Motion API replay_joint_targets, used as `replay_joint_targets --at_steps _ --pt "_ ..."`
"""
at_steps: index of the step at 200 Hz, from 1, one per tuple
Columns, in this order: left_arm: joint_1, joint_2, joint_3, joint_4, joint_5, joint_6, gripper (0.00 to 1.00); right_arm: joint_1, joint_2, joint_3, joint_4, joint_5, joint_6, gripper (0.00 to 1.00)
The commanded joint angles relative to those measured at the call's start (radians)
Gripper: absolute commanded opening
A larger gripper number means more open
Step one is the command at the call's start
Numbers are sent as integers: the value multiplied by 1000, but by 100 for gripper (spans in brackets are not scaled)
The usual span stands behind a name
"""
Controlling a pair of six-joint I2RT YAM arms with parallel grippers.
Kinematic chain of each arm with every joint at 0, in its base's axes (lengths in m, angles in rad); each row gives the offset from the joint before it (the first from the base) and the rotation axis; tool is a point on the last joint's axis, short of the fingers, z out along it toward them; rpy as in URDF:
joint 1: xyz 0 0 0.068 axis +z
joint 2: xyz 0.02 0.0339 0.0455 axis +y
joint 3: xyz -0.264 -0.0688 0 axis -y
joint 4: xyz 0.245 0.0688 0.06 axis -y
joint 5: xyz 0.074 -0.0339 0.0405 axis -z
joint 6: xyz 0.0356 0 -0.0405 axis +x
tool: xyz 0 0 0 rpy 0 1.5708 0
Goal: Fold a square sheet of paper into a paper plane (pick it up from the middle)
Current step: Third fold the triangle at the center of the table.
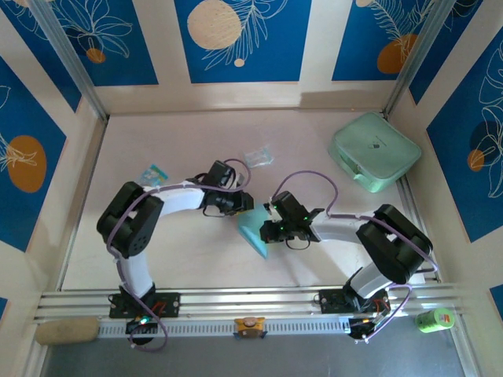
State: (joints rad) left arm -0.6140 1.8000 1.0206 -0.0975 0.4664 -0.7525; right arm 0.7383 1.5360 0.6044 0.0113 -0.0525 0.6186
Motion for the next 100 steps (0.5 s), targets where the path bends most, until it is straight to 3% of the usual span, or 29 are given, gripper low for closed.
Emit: replay_joint_targets --at_steps 1,51,100 --pt "-9 -94 -52 -2 -9 -12 23 6 33 6 -45 11 29 3" --pt "-41 -177 -227 195 63 -166 12 6 29 10 -45 29 66 3" --pt "-94 -163 -320 344 80 -260 11 6 26 13 -56 46 81 3"
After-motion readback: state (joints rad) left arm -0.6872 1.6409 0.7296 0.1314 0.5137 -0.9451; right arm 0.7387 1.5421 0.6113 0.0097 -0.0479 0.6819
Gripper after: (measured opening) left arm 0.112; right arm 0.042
